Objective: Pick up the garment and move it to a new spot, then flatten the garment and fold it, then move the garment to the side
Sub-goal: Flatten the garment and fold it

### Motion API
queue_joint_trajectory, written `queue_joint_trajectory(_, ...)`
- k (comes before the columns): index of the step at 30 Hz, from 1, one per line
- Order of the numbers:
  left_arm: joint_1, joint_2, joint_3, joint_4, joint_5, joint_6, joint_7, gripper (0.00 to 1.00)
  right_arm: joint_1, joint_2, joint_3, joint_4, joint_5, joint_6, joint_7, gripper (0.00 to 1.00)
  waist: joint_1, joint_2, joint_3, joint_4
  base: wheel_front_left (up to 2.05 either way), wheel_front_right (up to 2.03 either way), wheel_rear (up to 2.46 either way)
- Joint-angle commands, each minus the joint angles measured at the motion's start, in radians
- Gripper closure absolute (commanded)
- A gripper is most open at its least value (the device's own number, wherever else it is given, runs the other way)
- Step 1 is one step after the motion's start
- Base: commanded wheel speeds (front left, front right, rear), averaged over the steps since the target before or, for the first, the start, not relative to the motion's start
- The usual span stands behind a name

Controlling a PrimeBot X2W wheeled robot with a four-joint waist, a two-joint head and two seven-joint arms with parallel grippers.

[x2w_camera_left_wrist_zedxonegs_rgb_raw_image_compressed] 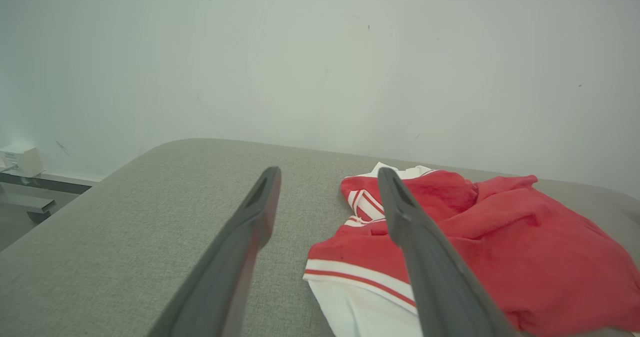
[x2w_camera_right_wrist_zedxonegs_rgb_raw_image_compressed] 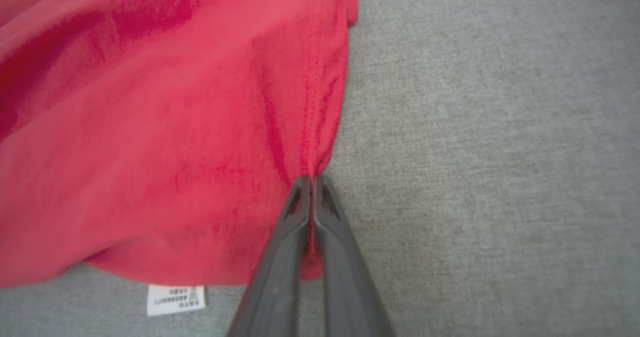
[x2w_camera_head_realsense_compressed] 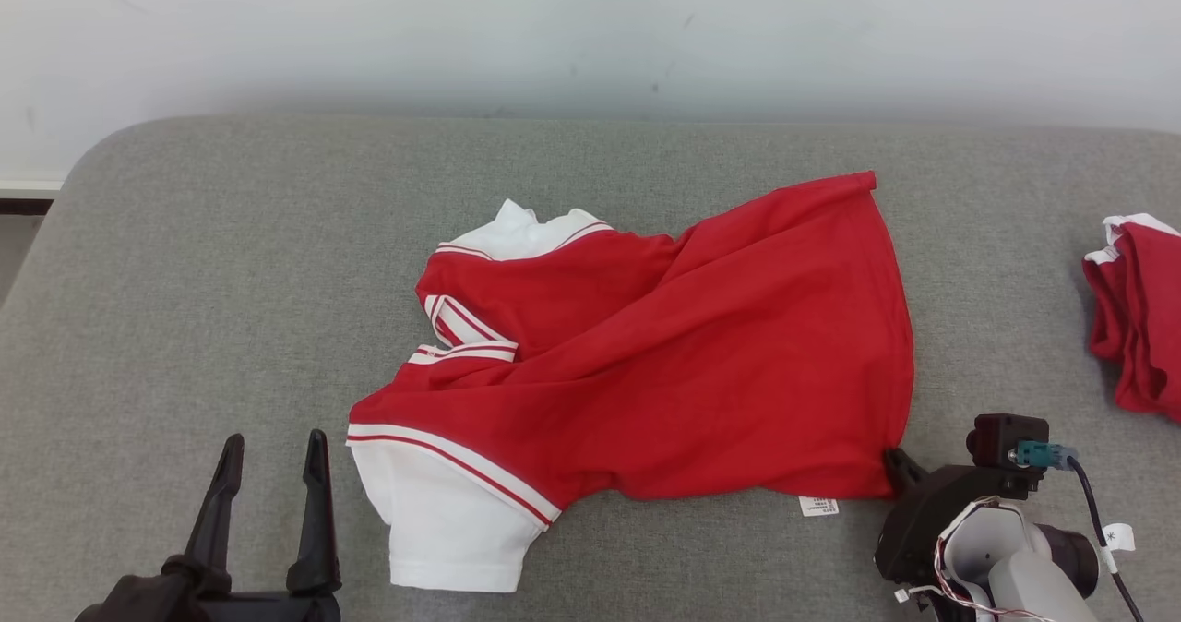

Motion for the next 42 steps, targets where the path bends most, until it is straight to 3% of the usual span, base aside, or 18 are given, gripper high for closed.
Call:
queue_joint_trajectory(1,-0.007,0.0,0.005,0.002,-0.002,-0.003,0.0,0.0,0.028,0.005,-0.006,-0.012,-0.02,-0.003,-0.002,1.0,0.0001,0.0,0.001,-0.001,0.0,0.0,0.0)
queue_joint_trajectory(6,-0.008,0.0,0.005,0.002,-0.002,-0.003,0.0,0.0,0.017,0.01,-0.016,-0.108,-0.041,-0.003,-0.05,1.0,0.0001,0.0,-0.006,-0.006,0.0,0.0,0.0)
queue_joint_trajectory(12,0.013,0.0,0.008,-0.001,0.006,-0.003,0.0,0.0,0.052,0.014,-0.056,-0.34,-0.068,-0.003,-0.076,1.0,0.0001,0.0,-0.035,-0.016,0.0,0.0,0.0)
queue_joint_trajectory(20,0.034,0.0,0.011,-0.008,0.008,-0.003,0.0,0.0,0.145,0.018,-0.076,-0.707,-0.082,-0.003,0.017,1.0,0.0001,0.0,-0.062,-0.02,0.0,0.0,0.0)
queue_joint_trajectory(25,0.038,0.0,0.01,-0.014,0.007,-0.001,0.0,0.0,0.205,0.019,-0.099,-0.812,-0.082,-0.003,0.086,1.0,0.0001,0.0,-0.055,-0.019,0.0,0.0,0.0)
queue_joint_trajectory(30,0.023,0.0,0.006,-0.019,0.005,-0.002,0.0,0.0,0.166,0.019,-0.1,-0.712,-0.103,-0.003,0.134,1.0,0.0001,0.0,-0.027,-0.019,0.0,0.0,0.0)
queue_joint_trajectory(36,-0.011,0.0,-0.014,-0.017,0.01,-0.008,0.0,0.0,0.017,-0.036,-0.082,-0.428,-0.1,-0.003,0.179,1.0,0.0001,0.0,0.022,0.003,0.0,0.0,0.0)
queue_joint_trajectory(42,-0.054,0.0,-0.031,-0.013,0.006,-0.013,0.0,0.0,-0.168,-0.091,-0.087,-0.168,-0.159,-0.003,0.113,1.0,0.0001,0.0,0.079,0.04,0.0,0.0,0.0)
